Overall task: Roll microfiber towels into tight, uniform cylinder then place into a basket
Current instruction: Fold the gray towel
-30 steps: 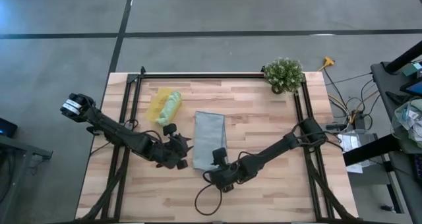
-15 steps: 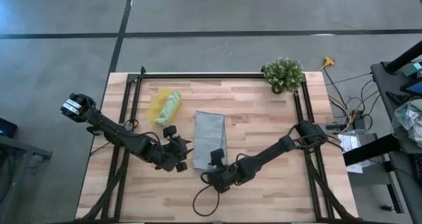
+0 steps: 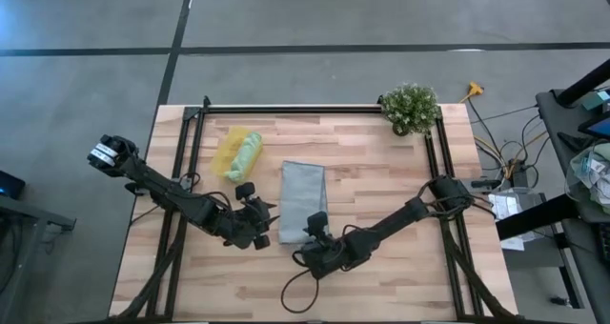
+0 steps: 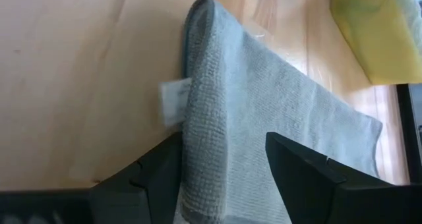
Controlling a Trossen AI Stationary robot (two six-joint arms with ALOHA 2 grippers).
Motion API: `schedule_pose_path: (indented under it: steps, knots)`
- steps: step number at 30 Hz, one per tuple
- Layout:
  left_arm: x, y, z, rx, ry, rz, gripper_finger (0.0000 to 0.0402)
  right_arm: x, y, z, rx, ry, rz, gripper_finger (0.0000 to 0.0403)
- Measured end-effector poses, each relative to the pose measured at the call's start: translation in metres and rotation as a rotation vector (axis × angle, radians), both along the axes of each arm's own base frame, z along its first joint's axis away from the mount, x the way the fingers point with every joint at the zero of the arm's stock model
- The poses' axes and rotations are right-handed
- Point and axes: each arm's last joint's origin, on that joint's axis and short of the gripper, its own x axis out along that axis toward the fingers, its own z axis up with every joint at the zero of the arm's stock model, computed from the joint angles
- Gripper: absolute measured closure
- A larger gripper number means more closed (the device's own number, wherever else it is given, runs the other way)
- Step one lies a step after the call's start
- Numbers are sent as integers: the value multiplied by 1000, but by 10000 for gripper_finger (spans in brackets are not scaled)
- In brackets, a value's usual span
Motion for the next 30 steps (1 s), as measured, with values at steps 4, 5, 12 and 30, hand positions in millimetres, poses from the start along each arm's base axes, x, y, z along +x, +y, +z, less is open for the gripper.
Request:
schedule_pose_path:
  steps: [4, 5, 12, 30]
  knots:
    - [0, 0, 0, -1, -1, 0, 272, 0, 0, 0, -15, 12, 13, 219]
    - [0, 0, 0, -1, -1, 0, 272, -1, 0, 0, -18, 17, 16, 231]
    - [0, 0, 0, -1, -1, 0, 272, -3, 1, -1, -42, 44, 37, 334]
    - [0, 0, 0, -3, -1, 1, 272, -27, 31, 20, -422, 48, 11, 394]
